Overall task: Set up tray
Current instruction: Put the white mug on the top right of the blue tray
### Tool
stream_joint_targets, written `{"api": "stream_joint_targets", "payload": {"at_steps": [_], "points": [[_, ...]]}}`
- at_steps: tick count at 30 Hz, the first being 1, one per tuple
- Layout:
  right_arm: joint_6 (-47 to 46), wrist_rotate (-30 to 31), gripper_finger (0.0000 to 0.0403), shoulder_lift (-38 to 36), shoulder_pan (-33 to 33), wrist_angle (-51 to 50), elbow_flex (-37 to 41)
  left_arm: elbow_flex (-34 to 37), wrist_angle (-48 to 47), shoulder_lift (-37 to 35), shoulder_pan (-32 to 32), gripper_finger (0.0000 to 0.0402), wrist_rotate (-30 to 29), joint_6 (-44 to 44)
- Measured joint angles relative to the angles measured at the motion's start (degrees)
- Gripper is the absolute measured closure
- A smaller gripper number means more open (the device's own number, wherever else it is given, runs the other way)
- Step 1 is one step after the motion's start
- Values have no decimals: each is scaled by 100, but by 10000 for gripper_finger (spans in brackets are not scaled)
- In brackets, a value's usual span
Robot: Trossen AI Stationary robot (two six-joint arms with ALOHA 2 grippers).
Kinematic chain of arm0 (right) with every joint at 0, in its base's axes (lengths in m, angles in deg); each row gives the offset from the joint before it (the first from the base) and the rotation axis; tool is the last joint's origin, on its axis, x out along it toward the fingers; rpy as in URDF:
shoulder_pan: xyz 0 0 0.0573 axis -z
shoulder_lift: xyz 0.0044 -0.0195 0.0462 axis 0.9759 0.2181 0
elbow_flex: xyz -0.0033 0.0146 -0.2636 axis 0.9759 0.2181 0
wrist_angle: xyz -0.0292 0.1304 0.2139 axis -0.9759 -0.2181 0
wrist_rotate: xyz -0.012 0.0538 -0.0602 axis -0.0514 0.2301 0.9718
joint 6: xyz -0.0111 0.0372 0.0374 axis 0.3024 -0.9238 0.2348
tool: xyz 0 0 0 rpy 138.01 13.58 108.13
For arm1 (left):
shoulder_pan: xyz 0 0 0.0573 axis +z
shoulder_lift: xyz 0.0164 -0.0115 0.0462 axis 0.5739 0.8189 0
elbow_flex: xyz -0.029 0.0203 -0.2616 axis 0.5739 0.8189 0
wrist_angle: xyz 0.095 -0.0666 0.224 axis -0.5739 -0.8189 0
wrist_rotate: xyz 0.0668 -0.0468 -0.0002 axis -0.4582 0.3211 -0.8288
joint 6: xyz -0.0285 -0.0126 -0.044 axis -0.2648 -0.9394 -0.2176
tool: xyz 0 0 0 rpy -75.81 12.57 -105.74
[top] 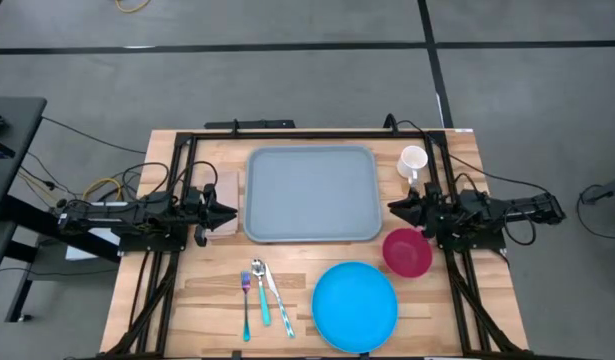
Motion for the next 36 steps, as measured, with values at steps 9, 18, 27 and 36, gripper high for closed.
{"api": "stream_joint_targets", "payload": {"at_steps": [9, 18, 27, 36], "points": [[-1430, 1143, 278, 30, 194, 702, -40, 0, 0, 0, 0, 340, -11, 0], [329, 1977, 278, 2004, 371, -608, -1920, 0, 0, 0, 0, 340, -31, 0], [-71, 2910, 278, 5610, 1575, -4474, -4717, 0, 1, 0, 0, 340, -35, 0], [153, 1579, 278, 8078, 3462, -7384, -6864, -1, 3, 0, 0, 340, -39, 0]]}}
